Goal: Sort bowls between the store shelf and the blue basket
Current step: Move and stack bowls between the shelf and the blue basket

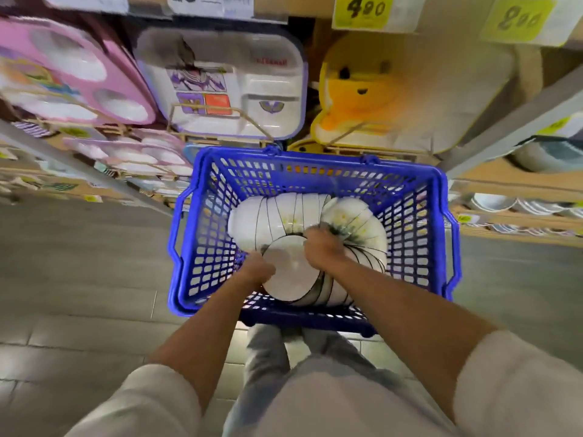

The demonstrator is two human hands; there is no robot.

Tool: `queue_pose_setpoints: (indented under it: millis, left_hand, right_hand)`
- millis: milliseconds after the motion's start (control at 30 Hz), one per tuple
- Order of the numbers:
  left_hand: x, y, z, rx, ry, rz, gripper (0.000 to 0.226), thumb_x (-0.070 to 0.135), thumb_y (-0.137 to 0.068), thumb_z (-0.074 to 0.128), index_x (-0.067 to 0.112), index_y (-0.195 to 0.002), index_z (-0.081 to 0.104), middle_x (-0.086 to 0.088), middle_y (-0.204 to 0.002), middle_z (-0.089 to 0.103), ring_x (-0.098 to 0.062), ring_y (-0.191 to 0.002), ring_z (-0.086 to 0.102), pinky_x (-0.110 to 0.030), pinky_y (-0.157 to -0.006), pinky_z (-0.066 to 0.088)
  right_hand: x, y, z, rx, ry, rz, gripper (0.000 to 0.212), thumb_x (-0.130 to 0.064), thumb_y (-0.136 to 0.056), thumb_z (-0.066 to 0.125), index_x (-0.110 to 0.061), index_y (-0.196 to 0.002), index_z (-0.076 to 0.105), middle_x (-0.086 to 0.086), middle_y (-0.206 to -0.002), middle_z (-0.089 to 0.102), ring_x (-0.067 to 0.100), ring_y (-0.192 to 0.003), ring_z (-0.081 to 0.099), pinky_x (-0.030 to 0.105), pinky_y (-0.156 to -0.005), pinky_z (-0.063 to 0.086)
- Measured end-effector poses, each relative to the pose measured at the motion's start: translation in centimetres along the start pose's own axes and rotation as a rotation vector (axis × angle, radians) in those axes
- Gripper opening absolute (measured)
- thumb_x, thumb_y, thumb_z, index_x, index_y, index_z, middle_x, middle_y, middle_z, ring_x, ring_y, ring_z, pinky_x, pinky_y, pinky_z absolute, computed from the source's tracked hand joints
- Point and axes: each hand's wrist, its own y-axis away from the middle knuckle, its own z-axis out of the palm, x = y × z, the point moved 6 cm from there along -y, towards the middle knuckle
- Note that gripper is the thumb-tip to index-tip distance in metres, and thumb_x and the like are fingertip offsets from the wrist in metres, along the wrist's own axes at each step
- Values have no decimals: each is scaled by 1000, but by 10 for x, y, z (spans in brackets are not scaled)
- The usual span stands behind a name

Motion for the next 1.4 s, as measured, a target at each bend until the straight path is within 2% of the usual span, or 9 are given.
queue_pose_setpoints:
  millis: [100,267,400,500,600,733,933,1100,1400]
  left_hand:
    - [-5,-6,0,-6,-4,-24,43,-4,-94,40,1,-136,40,-24,-128,47,-42,-116,49,-57,-88,53]
    - [4,-4,-4,-55,-32,89,53,-5,-93,28,19,-139,39,-21,-123,44,-39,-102,49,-51,-59,58]
    - [17,6,-21,12,-163,208,52,-5,-90,32,10,-138,45,-19,-121,55,-39,-111,54,-52,-88,54]
    - [27,21,-35,8,-110,223,43,-2,-92,37,7,-131,53,-18,-117,61,-36,-104,59,-45,-82,57]
    - [44,44,-53,-78,21,201,41,-5,-90,35,11,-123,55,-11,-102,63,-33,-79,66,-40,-51,59]
    - [82,79,-88,-88,-16,293,32,-7,-88,43,0,-115,59,-22,-101,66,-35,-82,69,-49,-67,60]
    - [143,143,-122,-167,69,394,34,-13,-90,36,-2,-119,49,-32,-100,64,-43,-75,68,-46,-56,60]
    - [194,202,-132,-232,94,568,22,-5,-92,42,5,-104,57,-17,-67,72,-30,-58,71,-31,-47,58]
    - [256,292,-80,-152,257,897,15,29,-96,51,22,-92,63,3,-80,70,-7,-63,66,-33,-59,60]
  right_hand:
    - [2,0,1,28,-52,55,22,-7,-92,44,-4,-108,58,20,-118,61,37,-110,58,39,-88,48]
    - [2,1,1,-8,22,62,29,-6,-92,47,-1,-119,50,21,-124,57,37,-117,55,41,-93,46]
    - [-5,2,-13,-8,73,71,32,-10,-97,45,3,-126,47,22,-130,53,36,-122,48,40,-97,43]
    - [-14,8,-30,-25,-18,65,31,-11,-99,42,2,-125,50,21,-132,52,35,-121,50,38,-94,44]
    - [-23,18,-58,-11,-210,41,32,-14,-102,39,3,-126,53,20,-133,53,35,-119,52,34,-91,42]
    - [-30,44,-101,91,-697,51,33,-24,-103,43,-1,-120,58,15,-108,61,26,-94,56,32,-73,42]
    - [-50,103,-166,43,-1455,-110,35,-17,-96,46,-31,-124,60,7,-122,64,30,-106,60,38,-80,46]
    - [-43,145,-221,264,-1608,-112,42,-15,-90,45,-19,-129,60,16,-122,64,34,-98,61,35,-72,49]
    - [-1,237,-299,528,-1819,-180,45,-5,-87,38,-6,-127,60,17,-115,67,30,-94,63,35,-79,54]
